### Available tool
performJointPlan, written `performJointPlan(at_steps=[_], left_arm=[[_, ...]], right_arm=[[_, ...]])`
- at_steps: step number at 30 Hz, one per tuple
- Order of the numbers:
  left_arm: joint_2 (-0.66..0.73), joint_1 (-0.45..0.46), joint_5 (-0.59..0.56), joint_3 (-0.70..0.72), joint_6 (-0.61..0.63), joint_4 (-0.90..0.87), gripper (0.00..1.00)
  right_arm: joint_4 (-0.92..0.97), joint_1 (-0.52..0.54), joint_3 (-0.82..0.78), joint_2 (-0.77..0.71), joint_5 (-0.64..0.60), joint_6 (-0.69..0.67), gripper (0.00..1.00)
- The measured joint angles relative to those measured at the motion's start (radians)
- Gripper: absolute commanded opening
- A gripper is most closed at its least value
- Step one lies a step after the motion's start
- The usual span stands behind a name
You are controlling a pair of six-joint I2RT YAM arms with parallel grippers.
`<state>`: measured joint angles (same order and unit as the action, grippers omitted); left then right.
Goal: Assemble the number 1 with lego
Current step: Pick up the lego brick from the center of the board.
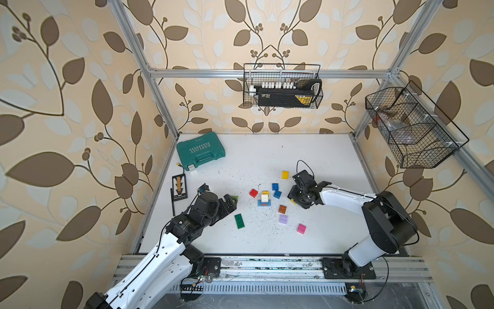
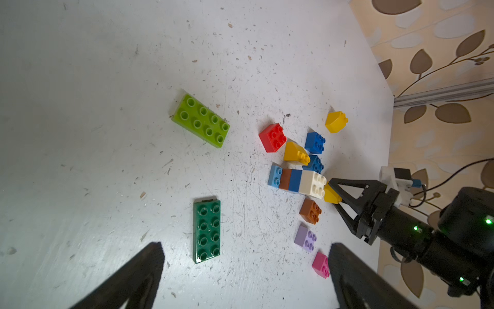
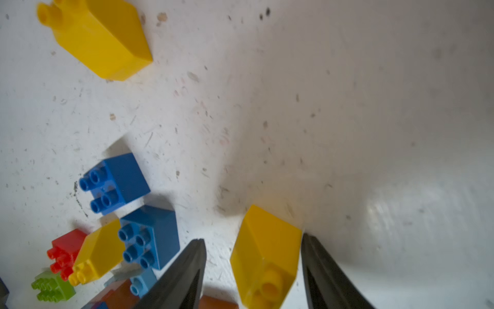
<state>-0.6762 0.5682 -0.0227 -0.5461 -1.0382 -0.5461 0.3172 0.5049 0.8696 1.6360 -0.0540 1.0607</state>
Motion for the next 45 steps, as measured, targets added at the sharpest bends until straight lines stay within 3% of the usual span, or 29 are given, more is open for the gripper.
performJointPlan(at_steps=[5, 13, 30, 40, 45], left_arm=[[-0.035, 0.000, 0.004, 0.000, 0.011, 0.008, 0.99], [-0.039, 0.000, 0.007, 0.000, 0.013, 0.019, 0.99], [-0.039, 0.000, 0.008, 0.000, 0.012, 0.017, 0.99], [-0.077, 0.000, 0.010, 0.000, 0.013, 0.018, 0.99], [-0.094, 0.000, 0.014, -0.002, 0.013, 0.024, 0.99]], right_arm=[[0.021, -0.015, 0.116, 0.100, 0.032, -0.076, 0.59], [0.145, -0.013, 0.123, 0.079, 0.021, -0.131, 0.65], [0.357, -0.003, 0.196, 0.094, -0.020, -0.250, 0.65], [0.387, -0.003, 0.233, 0.030, 0.027, -0.605, 0.67], [0.399, -0.003, 0.237, 0.022, 0.020, -0.719, 0.67]])
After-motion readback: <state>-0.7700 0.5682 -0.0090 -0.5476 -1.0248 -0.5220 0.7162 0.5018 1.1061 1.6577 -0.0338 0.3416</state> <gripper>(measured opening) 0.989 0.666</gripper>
